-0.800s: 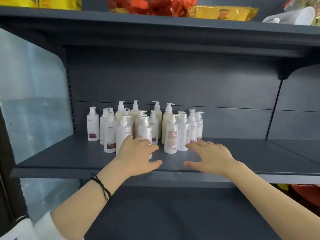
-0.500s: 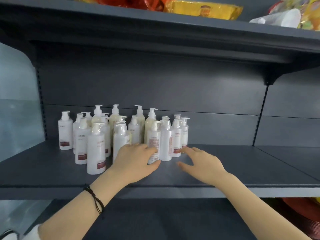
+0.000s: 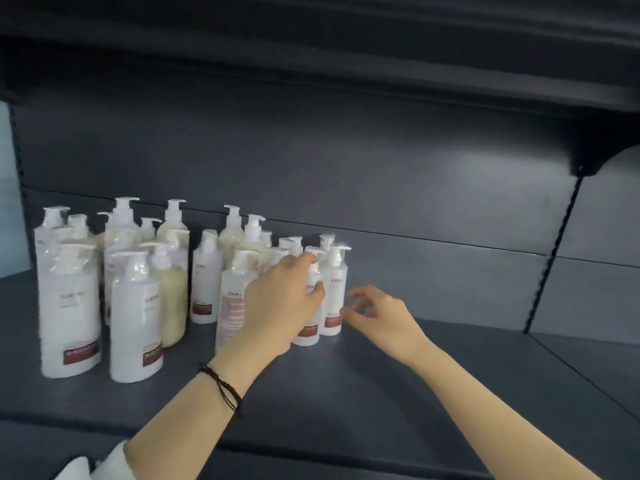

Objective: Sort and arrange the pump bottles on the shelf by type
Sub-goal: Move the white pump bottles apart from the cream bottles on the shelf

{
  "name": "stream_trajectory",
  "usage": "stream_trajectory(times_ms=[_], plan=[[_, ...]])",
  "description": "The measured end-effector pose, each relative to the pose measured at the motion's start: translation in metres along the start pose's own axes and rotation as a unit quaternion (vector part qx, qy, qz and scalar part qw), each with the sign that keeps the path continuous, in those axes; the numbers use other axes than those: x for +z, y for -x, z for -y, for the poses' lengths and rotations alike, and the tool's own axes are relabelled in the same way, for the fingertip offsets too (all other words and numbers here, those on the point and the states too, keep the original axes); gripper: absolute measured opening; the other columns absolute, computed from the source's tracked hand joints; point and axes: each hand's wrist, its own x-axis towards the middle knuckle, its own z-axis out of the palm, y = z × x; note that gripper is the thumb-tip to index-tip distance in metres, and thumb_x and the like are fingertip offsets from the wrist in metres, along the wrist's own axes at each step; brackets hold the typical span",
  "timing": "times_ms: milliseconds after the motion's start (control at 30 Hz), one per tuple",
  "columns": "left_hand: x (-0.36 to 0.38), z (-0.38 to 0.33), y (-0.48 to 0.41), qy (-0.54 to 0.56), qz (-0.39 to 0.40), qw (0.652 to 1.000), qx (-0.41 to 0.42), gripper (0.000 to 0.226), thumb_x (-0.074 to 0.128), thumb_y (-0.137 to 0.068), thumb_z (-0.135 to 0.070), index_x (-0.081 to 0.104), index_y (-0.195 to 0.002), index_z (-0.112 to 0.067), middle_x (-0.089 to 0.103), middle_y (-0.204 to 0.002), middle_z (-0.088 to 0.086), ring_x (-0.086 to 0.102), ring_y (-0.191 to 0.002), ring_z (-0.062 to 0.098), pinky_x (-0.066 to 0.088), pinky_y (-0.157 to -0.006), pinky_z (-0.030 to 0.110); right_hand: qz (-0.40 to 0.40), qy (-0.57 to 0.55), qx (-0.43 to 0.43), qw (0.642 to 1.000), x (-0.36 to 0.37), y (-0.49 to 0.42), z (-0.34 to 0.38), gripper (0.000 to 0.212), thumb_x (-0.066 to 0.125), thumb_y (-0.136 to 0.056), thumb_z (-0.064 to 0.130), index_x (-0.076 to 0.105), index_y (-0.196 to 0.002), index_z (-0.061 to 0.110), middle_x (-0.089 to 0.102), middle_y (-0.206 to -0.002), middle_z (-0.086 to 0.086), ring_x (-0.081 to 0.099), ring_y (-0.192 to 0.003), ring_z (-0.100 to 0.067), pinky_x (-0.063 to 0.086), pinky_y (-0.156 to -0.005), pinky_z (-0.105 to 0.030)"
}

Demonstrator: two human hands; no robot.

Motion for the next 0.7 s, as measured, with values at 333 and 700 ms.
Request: stream_trajectory(times_ms=[333, 700], plan=[[-0.005, 0.005, -0.098, -0.111, 0.110, 0.979, 0.129, 0.042, 0.063, -0.084, -0.045, 0.055, -0.123, -0.034, 0.057, -0.120, -0.013, 0.054, -0.107, 0.011, 0.042, -0.075, 0.029, 0.029, -0.240, 0.037, 0.970, 0.002, -0.084, -0.029, 0.045, 0.071, -0.084, 0.030, 0.048, -0.122, 0.023, 0.057, -0.109, 0.007, 0.058, -0.092, -0.002, 0.046, -0.070, -0.018], [0.010, 0.018, -0.131, 0.021, 0.243, 0.968, 0.066, 0.024, 0.082, -0.070, -0.035, 0.073, -0.089, -0.024, 0.067, -0.085, -0.014, 0.062, -0.088, 0.005, 0.053, -0.081, 0.033, 0.052, -0.269, 0.027, 0.961, 0.035, -0.116, -0.052, 0.047, 0.081, -0.075, 0.025, 0.056, -0.116, 0.021, 0.066, -0.111, 0.006, 0.065, -0.100, -0.010, 0.055, -0.089, -0.033]])
